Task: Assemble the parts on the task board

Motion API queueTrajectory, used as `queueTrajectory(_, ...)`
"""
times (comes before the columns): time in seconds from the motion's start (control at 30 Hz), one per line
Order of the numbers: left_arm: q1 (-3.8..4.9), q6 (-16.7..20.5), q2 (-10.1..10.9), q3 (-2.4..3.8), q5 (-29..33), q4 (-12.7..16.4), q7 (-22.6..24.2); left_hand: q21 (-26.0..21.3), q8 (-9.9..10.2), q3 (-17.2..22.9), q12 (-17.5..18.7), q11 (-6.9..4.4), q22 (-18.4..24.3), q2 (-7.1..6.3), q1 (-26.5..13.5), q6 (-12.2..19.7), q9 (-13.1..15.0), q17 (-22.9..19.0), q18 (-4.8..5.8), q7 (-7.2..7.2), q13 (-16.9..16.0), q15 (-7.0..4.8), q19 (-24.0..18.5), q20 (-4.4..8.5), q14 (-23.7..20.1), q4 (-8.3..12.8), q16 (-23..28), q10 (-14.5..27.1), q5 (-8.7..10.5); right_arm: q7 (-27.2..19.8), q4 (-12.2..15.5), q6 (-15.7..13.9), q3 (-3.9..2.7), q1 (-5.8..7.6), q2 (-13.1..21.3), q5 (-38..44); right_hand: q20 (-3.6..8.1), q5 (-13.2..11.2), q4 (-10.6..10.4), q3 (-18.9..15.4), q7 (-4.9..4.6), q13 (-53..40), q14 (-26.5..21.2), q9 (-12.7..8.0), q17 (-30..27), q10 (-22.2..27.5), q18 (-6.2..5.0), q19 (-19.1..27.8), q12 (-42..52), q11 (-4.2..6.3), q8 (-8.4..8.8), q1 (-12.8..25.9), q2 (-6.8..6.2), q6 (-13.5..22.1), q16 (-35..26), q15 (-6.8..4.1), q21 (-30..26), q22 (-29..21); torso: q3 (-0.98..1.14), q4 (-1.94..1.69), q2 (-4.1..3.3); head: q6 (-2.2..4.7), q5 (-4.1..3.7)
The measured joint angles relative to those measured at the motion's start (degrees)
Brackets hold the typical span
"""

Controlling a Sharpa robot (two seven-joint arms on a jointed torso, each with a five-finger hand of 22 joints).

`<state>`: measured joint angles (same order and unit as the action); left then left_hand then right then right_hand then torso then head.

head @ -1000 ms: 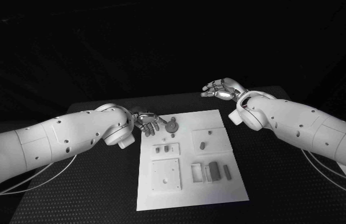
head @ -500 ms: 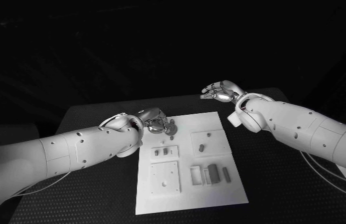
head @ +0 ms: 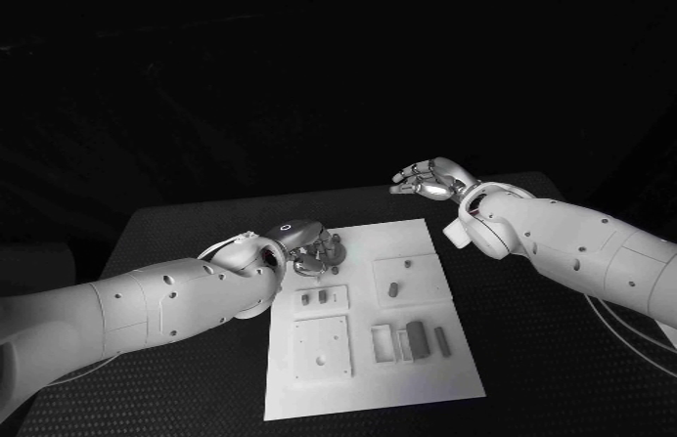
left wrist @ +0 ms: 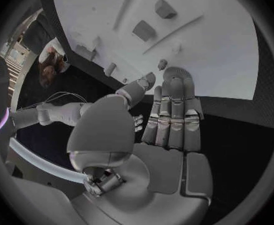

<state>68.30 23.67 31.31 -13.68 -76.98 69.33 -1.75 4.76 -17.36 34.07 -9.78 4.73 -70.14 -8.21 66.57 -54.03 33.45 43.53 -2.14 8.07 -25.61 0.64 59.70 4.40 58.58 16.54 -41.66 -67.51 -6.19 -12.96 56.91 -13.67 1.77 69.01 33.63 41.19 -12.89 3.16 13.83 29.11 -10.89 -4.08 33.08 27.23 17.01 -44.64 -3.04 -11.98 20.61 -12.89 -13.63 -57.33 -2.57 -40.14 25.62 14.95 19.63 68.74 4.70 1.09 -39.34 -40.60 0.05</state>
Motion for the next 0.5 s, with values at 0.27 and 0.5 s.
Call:
queueTrajectory(0.27, -0.59, -0.2, -1.0, 0.02, -2.7, -0.9, -0.2, -0.5, 0.4, -0.3, 1.6, 0.44, 0.4, 0.21, 0.7, 0.0, -0.7, -1.0, 0.86, 0.00, 1.2, -0.01, 0.1, 0.12, 0.0, 0.0, -0.5, 0.3, 0.00, 0.0, 0.1, 0.0, 0.02, 0.00, 0.1, 0.0, 0.00, 0.0, 0.0, 0.0, 0.00, 0.0, 0.0, 0.0, 0.0, 0.0, 0.00, 0.0, 0.0, 0.00, 0.00, 0.0, 0.00, 0.0, 0.0, 0.00, 0.0, 0.0, 0.00, -0.01, 0.00, -0.04, -0.24)
queueTrajectory(0.5, -1.22, -0.7, -1.9, 0.02, -4.2, -2.2, -0.8, -0.5, 1.6, -0.6, 4.2, 1.76, 0.7, 0.30, 0.8, 1.4, -1.8, -2.1, 1.26, 0.08, 3.0, 0.20, 0.2, 0.21, -0.2, 0.0, -1.4, 1.6, 0.00, 0.0, 0.5, 0.0, -0.01, 0.00, 0.3, 0.0, 0.00, 0.0, 0.0, 0.0, 0.00, 0.0, 0.0, 0.0, 0.0, 0.0, 0.00, 0.0, 0.0, 0.00, 0.00, 0.0, 0.00, 0.0, 0.0, 0.00, 0.0, 0.0, 0.04, 0.03, -0.04, -0.05, -0.38)
